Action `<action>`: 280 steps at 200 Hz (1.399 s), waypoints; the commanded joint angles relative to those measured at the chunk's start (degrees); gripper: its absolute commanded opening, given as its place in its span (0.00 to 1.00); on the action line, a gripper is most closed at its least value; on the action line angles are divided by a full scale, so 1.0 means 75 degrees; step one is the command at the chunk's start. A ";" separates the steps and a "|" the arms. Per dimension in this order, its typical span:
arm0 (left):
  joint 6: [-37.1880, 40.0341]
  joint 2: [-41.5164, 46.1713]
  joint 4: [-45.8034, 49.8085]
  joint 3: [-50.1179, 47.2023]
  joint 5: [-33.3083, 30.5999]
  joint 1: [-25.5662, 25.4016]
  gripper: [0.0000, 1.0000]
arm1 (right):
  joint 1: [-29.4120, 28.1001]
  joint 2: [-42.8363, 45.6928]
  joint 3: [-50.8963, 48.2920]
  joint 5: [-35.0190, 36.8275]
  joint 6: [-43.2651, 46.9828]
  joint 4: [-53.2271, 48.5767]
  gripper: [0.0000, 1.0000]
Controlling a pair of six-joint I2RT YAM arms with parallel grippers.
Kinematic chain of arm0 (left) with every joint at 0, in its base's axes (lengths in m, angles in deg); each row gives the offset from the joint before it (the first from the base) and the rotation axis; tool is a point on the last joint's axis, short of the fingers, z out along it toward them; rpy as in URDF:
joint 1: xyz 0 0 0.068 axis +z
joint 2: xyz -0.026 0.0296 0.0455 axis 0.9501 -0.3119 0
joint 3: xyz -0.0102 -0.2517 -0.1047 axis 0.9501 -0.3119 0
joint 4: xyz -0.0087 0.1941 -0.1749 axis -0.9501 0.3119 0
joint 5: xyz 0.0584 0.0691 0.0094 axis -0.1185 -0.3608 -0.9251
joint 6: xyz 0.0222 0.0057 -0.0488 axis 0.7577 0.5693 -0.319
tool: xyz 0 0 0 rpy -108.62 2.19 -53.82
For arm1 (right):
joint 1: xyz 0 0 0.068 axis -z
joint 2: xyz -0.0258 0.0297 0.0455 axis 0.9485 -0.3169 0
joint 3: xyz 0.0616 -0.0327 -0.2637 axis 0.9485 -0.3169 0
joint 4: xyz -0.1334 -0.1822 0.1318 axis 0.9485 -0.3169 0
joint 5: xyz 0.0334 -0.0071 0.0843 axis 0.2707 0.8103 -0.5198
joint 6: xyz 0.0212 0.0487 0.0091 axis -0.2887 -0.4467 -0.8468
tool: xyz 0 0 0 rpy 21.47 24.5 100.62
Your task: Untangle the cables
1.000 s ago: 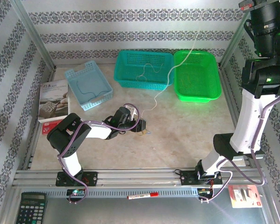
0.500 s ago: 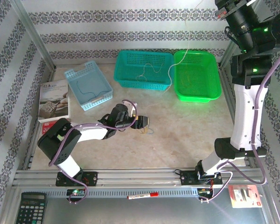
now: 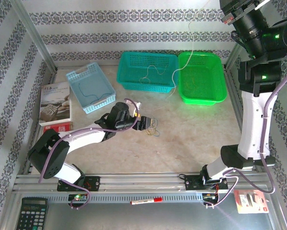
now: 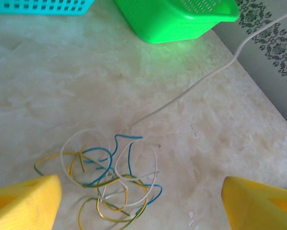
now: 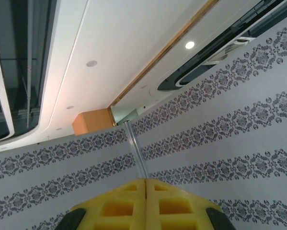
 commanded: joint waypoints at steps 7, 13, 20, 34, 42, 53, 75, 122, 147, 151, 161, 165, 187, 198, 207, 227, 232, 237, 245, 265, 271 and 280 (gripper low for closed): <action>0.0890 -0.0361 0.0472 0.0687 0.0055 -0.0096 0.86 | -0.0161 0.0169 -0.0182 -0.0129 0.0199 0.0244 0.00; 0.0970 -0.0464 0.0479 0.0797 0.0075 -0.0096 0.86 | -0.0188 0.0195 -0.0231 -0.0123 0.0208 0.0253 0.00; 0.1075 -0.0593 0.0501 0.0929 0.0082 -0.0100 0.86 | -0.0228 0.0219 -0.0271 -0.0109 0.0230 0.0261 0.00; 0.1269 -0.0820 0.0532 0.1152 0.0112 -0.0106 0.85 | -0.0291 0.0255 -0.0343 -0.0089 0.0259 0.0242 0.00; 0.1356 -0.0931 0.0576 0.1273 0.0112 -0.0097 0.85 | -0.0312 0.0257 -0.0362 -0.0085 0.0279 0.0238 0.00; 0.1452 -0.1095 0.0645 0.1425 0.0103 -0.0096 0.85 | -0.0336 0.0267 -0.0374 -0.0082 0.0295 0.0225 0.00; 0.1535 -0.1363 0.0647 0.1645 0.0151 -0.0096 0.84 | -0.0388 0.0292 -0.0380 -0.0071 0.0325 0.0191 0.00; 0.1552 -0.1884 0.0489 0.2039 0.0190 -0.0096 0.68 | -0.0432 0.0393 -0.0492 -0.0033 0.0334 0.0191 0.00; 0.1502 -0.2044 0.0439 0.2304 0.0308 -0.0097 0.30 | -0.0447 0.0462 -0.0624 0.0000 0.0344 0.0193 0.00; 0.1497 -0.2022 0.0439 0.2332 0.0309 -0.0096 0.23 | -0.0447 0.0477 -0.0651 0.0012 0.0353 0.0193 0.00; 0.1454 -0.1909 0.0442 0.2405 0.0303 -0.0096 0.10 | -0.0444 0.0530 -0.0724 0.0023 0.0379 0.0185 0.00; 0.1448 -0.1842 0.0456 0.2438 0.0277 -0.0096 0.06 | -0.0447 0.0541 -0.0750 0.0023 0.0387 0.0183 0.00; 0.1233 -0.1326 0.0467 0.2565 0.0428 -0.0097 0.00 | -0.0439 0.0644 -0.0966 0.0058 0.0446 0.0197 0.00; 0.1029 -0.1012 0.0271 0.2552 0.0620 -0.0096 0.00 | -0.0436 0.0693 -0.1095 0.0087 0.0482 0.0222 0.00; 0.0864 -0.0771 0.0080 0.2493 0.0680 -0.0096 0.00 | -0.0435 0.0730 -0.1211 0.0102 0.0511 0.0252 0.00; 0.0758 -0.0331 -0.0001 0.2438 0.0337 -0.0096 0.00 | -0.0436 0.0801 -0.1406 0.0145 0.0548 0.0324 0.00; 0.0796 -0.0217 -0.0023 0.2383 0.0056 -0.0117 0.00 | -0.0434 0.0808 -0.1453 0.0142 0.0557 0.0326 0.00; 0.0886 -0.0115 -0.0041 0.2317 -0.0238 -0.0139 0.00 | -0.0436 0.0819 -0.1497 0.0145 0.0557 0.0336 0.00; 0.1175 -0.0023 0.0144 0.2289 -0.0801 -0.0172 0.00 | -0.0436 0.0853 -0.1586 0.0148 0.0557 0.0370 0.00; 0.2057 -0.0194 0.1633 0.2856 -0.1529 -0.0178 0.00 | -0.0433 0.0954 -0.1783 0.0150 0.0575 0.0419 0.00; 0.2401 -0.0267 0.1916 0.2965 -0.1474 -0.0216 0.00 | -0.0425 0.0990 -0.1868 0.0152 0.0584 0.0431 0.00; 0.2836 -0.0381 0.2393 0.3129 -0.1454 -0.0291 0.00 | -0.0436 0.1051 -0.1968 0.0180 0.0601 0.0433 0.00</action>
